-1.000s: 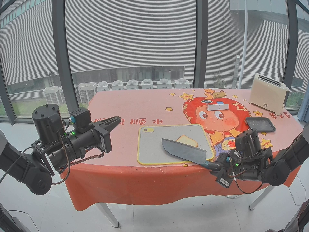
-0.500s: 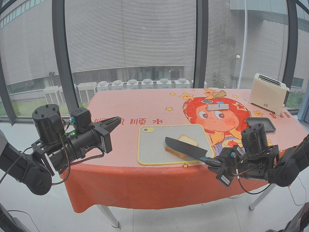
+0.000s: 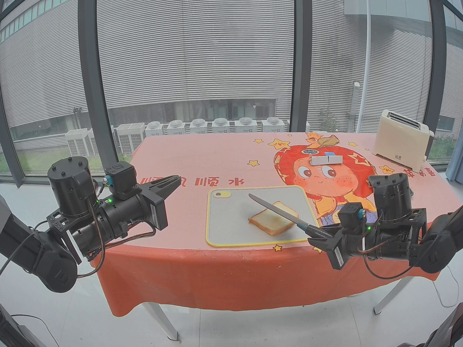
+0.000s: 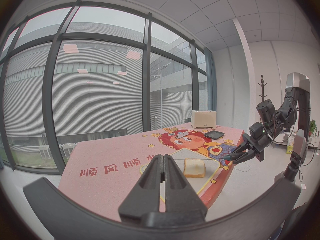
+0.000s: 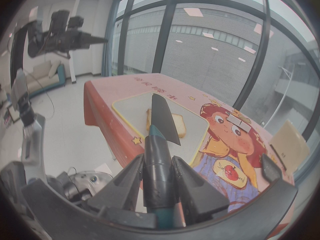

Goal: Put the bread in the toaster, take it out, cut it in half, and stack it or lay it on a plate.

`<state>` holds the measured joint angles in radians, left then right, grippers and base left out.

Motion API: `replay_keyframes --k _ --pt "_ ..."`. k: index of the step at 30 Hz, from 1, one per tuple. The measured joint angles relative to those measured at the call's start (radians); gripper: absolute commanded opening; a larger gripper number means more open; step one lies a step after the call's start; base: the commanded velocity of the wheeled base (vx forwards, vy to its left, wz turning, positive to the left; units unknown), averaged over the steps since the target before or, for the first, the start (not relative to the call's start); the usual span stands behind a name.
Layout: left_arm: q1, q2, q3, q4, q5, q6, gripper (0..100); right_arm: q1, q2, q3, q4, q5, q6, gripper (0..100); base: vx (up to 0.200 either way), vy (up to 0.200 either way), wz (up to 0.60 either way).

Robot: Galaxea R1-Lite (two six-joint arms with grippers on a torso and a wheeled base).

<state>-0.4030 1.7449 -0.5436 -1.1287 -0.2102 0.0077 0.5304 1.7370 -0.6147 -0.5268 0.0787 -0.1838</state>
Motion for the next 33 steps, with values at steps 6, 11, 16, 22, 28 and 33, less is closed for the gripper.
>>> replay_keyframes --k 6,11,16,22,28,33 --pt "-0.001 0.0 0.001 0.0 0.0 0.0 0 -0.009 -0.007 -0.012 -0.03 0.086 0.146 0 0.0 0.0 0.0" --pt "-0.002 0.002 0.002 0.0 0.0 0.0 0 -0.035 -0.01 -0.038 -0.034 0.152 0.249 0 0.0 0.0 0.0" --pt "-0.01 0.002 -0.012 -0.001 0.002 -0.008 0 -0.054 -0.015 -0.069 -0.034 0.214 0.421 0 0.0 0.0 0.0" --pt "-0.047 0.0 -0.06 -0.002 0.008 -0.109 0 -0.061 -0.018 -0.079 -0.035 0.252 0.541 0 0.0 0.0 0.0" --pt "-0.062 0.011 -0.151 -0.001 0.006 -0.151 0 -0.078 -0.04 -0.082 -0.035 0.278 0.653 0 0.0 0.0 0.0" --pt "-0.088 0.076 -0.268 0.005 0.009 -0.153 0 -0.082 -0.06 -0.077 -0.032 0.3 0.686 0 0.0 0.0 0.0"
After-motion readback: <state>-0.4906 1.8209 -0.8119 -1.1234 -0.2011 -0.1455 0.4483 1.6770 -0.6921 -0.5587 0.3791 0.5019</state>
